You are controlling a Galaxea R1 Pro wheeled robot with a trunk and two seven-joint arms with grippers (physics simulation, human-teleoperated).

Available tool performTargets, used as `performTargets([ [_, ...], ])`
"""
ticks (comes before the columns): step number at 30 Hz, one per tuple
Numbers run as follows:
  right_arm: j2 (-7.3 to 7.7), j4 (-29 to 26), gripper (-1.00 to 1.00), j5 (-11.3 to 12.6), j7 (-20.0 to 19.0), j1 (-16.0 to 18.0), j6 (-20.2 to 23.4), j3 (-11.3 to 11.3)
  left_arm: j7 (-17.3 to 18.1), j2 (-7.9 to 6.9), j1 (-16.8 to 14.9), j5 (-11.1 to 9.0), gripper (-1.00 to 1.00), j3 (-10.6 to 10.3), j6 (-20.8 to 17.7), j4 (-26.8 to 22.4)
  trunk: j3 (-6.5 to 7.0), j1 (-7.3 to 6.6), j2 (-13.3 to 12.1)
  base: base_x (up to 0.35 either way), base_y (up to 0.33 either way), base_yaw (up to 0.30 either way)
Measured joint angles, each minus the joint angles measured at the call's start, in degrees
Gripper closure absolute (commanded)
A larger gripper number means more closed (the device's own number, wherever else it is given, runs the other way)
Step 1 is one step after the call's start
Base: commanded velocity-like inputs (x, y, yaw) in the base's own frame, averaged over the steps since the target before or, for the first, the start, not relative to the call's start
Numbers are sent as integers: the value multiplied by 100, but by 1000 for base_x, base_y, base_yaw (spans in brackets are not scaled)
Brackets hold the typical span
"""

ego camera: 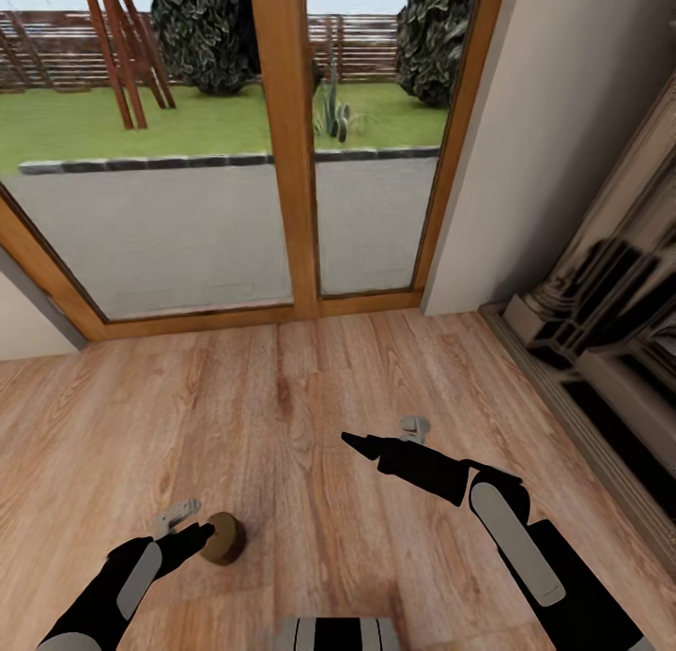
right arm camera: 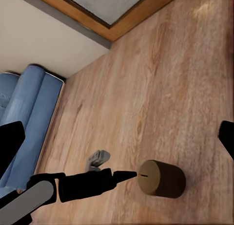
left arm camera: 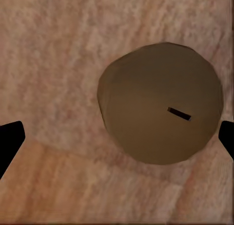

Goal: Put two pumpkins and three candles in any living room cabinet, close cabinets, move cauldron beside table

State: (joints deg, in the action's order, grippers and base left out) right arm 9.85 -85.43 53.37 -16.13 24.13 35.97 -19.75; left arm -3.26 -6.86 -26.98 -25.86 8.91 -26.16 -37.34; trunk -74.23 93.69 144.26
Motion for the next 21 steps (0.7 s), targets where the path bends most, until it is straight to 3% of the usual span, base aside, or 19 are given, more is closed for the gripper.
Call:
performTargets([
  [9,-10,4,-100,-6,0,-5,0,2,0,0,0,0,-100,1,2,2,0,0,0,0,-130,0],
  [21,5,45,-100,-15,0,-2,5,0,0,-8,0,0,-100,2,-2,1,0,0,0,103,-8,0],
])
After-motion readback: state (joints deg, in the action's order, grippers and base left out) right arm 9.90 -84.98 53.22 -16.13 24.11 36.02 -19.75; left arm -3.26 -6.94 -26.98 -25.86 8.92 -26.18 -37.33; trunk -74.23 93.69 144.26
